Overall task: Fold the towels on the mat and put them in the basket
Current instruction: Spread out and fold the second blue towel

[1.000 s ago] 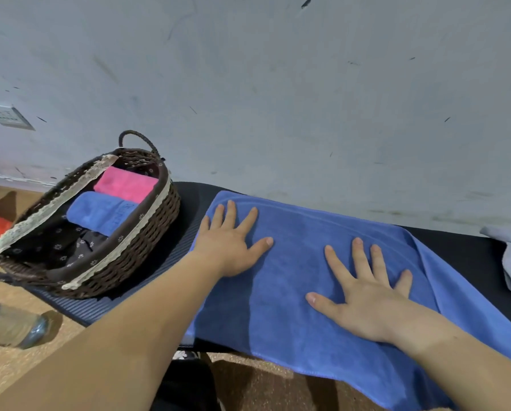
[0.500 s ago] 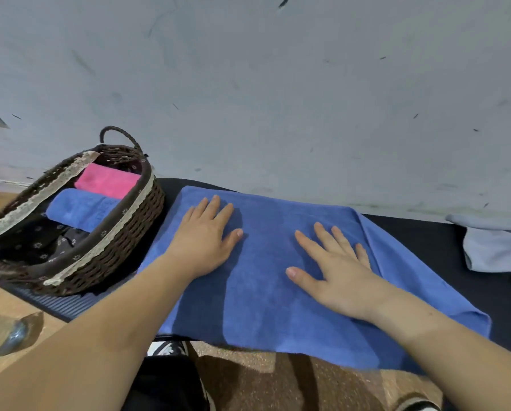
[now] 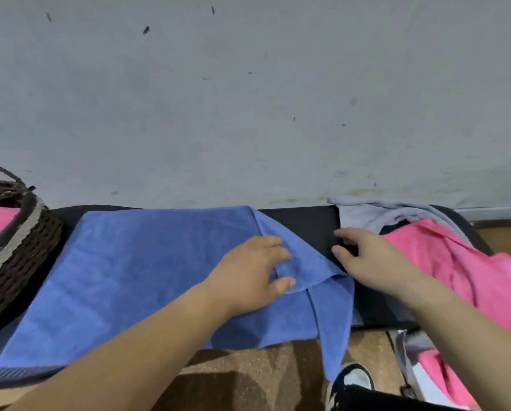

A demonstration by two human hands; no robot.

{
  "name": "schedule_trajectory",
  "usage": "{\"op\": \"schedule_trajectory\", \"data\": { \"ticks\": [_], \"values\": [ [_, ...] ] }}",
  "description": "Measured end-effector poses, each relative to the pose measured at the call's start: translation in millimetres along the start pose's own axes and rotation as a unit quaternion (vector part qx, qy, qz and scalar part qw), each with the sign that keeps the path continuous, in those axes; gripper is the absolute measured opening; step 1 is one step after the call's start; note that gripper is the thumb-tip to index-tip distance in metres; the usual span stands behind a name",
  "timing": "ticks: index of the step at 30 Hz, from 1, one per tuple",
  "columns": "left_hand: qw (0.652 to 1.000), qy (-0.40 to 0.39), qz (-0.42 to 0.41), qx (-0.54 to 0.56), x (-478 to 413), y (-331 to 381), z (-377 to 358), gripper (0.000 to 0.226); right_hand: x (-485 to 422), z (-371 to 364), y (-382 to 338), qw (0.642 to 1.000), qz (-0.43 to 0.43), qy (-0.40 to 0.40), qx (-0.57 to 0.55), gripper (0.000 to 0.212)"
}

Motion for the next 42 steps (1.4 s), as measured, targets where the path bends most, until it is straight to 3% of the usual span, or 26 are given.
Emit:
{"op": "schedule_trajectory", "data": {
  "ticks": [3,6,8,11,13,16,20,24,27,32,37,39,42],
  "values": [
    [0.995,-0.034,-0.016,-0.094,-22.4,18.1,-20.1,0.021,-1.6,1.7,7.8,1.0,-0.008,-0.022,-0.019,0.016],
    [0.991,-0.019,-0.015,-0.128,-33.3,20.9,-24.1,0.014,4.9,-1.1,8.4,0.995,-0.023,-0.1,0.013,0.037],
    [0.993,-0.014,-0.016,-0.118,-37.9,19.7,-20.1,0.014,7.6,-6.3,12.5,0.991,-0.032,-0.124,0.026,0.039],
    [0.992,-0.039,-0.01,-0.118,-41.4,20.9,-12.4,0.029,4.6,-11.5,18.5,0.993,-0.026,-0.112,0.022,0.017],
    [0.986,-0.053,-0.022,-0.156,-41.0,26.4,-14.4,0.024,2.7,-11.6,23.3,0.995,-0.025,-0.095,-0.025,0.009],
    [0.987,-0.032,-0.036,-0.155,-40.3,27.1,-18.6,0.022,3.5,-9.1,24.3,0.985,-0.043,-0.057,-0.158,0.008],
    [0.995,0.001,0.002,-0.104,-42.3,30.1,-15.2,0.038,1.7,-10.8,16.9,0.955,-0.077,-0.014,-0.286,0.013],
    [0.989,-0.003,0.029,-0.145,-48.5,42.8,-19.1,0.017,-5.1,-8.6,13.9,0.947,-0.082,0.013,-0.311,0.015],
    [0.991,0.02,0.084,-0.101,-65.1,38.5,-3.6,0.004,-9.4,-3.4,22.8,0.955,-0.074,0.04,-0.286,0.024],
    [0.987,0.115,0.074,-0.081,-129.8,38.1,32.7,0.025,-14.7,-3.1,43.2,0.949,-0.103,0.066,-0.29,0.036],
    [0.99,0.126,0.055,0.039,-181.2,54.9,21.0,0.048,-10.2,2.3,57.2,0.944,-0.145,0.058,-0.291,0.039],
    [0.992,0.112,0.056,0.033,-174.6,55.5,9.7,0.05,-5.9,4.9,62.2,0.947,-0.157,0.031,-0.279,0.039],
    [0.997,0.002,0.07,-0.034,-143.6,50.9,-16.5,0.05,-0.3,6.5,64.3,0.968,-0.155,-0.039,-0.195,0.038]
  ]
}}
Point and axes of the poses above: each hand's wrist, its own x-axis away from the middle knuckle, its own z-axis out of the back of the hand, y = z × x, the point moved 2 cm from there along -x, towards the middle knuckle, and after that the axes turned 6 degrees about x, right-handed, at the moved point
